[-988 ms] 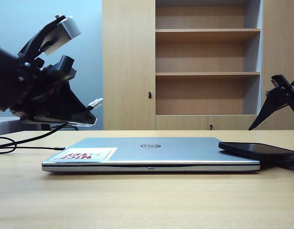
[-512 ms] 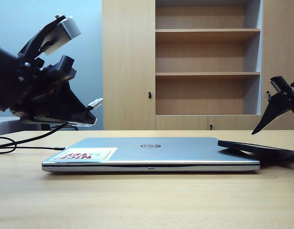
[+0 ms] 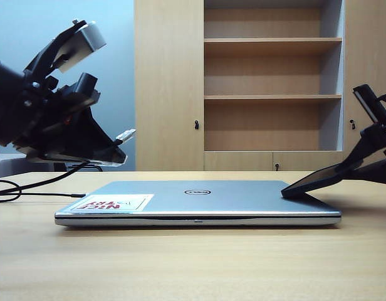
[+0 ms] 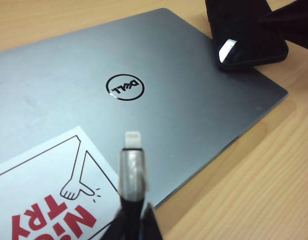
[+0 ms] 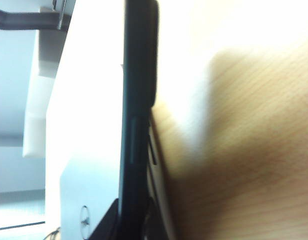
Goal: Pick up the charging cable and the phone, plug the charging cable into the charging port on the phone, and finally place them back on the table.
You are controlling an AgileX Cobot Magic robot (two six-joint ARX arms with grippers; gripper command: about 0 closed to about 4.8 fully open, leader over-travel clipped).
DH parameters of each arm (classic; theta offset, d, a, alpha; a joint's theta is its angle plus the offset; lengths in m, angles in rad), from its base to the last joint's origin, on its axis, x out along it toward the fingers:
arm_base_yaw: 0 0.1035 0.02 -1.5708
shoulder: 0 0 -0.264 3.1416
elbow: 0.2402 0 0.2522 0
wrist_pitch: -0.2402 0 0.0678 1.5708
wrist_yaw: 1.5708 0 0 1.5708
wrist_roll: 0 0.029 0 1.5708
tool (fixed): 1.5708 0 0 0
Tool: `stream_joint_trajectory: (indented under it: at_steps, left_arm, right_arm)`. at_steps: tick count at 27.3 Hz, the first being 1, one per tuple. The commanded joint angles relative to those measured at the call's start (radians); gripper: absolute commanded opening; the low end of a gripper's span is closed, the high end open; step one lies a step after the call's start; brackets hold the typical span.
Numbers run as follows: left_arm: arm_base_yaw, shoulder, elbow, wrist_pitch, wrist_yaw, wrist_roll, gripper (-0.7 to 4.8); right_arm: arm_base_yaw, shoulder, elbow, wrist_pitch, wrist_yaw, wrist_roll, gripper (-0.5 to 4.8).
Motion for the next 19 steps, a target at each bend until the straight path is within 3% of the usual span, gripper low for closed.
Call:
stream_joint_trajectory:
  at_steps: [1, 7, 12, 19]
  left_arm:
    - [0.001, -0.002, 0.003, 0.013, 0.003, 0.0, -0.06]
    - [0.001, -0.002, 0.003, 0.013, 0.003, 0.001, -0.06]
    - [0.001, -0.002, 0.003, 0.013, 0.003, 0.0, -0.06]
    - [0.001, -0.002, 0.003, 0.013, 0.003, 0.0, -0.06]
  right_arm:
    - [0.002, 0.009, -0.011, -0.052, 0.035, -0.105, -0.02]
    - [0.002, -0.024, -0.009, 0.013, 0.023, -0.119, -0.03]
    - [0.003, -0.142, -0.008, -0.05, 0.023, -0.18, -0.03]
    - [0.037, -0.373, 0.101, -0.512, 0.058, -0.454, -0.03]
